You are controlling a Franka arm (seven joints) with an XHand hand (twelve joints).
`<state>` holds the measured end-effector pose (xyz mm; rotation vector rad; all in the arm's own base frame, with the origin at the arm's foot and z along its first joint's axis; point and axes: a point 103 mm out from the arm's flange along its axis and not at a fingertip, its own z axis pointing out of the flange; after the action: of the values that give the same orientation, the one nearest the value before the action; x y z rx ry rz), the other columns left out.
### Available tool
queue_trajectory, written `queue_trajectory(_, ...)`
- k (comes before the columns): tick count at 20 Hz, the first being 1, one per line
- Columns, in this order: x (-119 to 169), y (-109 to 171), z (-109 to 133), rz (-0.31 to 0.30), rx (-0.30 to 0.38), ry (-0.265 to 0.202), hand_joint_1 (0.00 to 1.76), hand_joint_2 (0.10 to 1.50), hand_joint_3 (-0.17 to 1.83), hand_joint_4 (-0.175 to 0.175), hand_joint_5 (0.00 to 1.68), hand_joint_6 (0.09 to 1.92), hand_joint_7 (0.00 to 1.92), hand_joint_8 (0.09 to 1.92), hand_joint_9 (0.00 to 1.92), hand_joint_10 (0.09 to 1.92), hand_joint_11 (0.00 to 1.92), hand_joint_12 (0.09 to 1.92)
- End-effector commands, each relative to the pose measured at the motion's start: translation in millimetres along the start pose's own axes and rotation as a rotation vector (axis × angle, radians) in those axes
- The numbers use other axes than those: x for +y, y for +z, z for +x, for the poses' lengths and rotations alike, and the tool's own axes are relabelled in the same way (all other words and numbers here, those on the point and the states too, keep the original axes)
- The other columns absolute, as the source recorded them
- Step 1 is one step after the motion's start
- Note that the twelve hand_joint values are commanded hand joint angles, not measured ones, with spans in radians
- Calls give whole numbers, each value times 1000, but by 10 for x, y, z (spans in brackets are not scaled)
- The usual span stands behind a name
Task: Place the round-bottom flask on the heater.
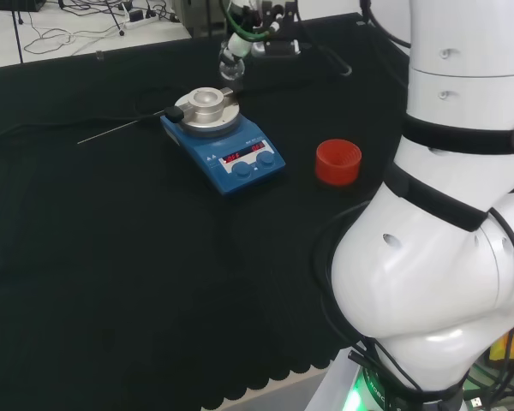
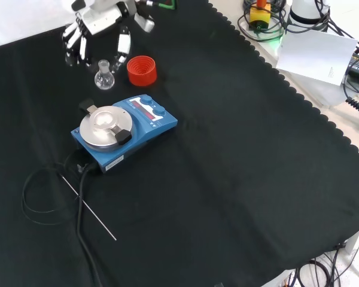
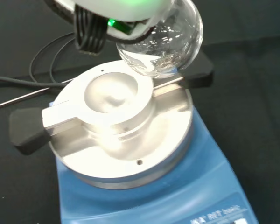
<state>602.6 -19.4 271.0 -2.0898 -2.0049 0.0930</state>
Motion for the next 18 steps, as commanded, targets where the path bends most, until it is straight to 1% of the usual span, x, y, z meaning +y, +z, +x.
queue_trajectory(1, 187, 150, 277, 48, -5, -47, 1098, 697, 744, 91, 1105, 1006, 320, 661, 627, 599, 182, 1392)
queue_trajectory(5, 302, 225, 316, 72, -7, -56, 1099, 695, 746, 90, 1106, 1005, 315, 661, 626, 599, 183, 1392)
queue_trajectory(8, 394, 262, 318, 76, -6, -62, 1100, 693, 748, 89, 1107, 1004, 313, 661, 626, 600, 183, 1393)
queue_trajectory(12, 512, 318, 281, 82, 1, -59, 1101, 692, 750, 87, 1109, 1003, 309, 662, 624, 599, 184, 1393)
queue_trajectory(18, 586, 430, 243, 101, 6, -55, 1102, 690, 753, 85, 1110, 1002, 306, 663, 624, 599, 184, 1393)
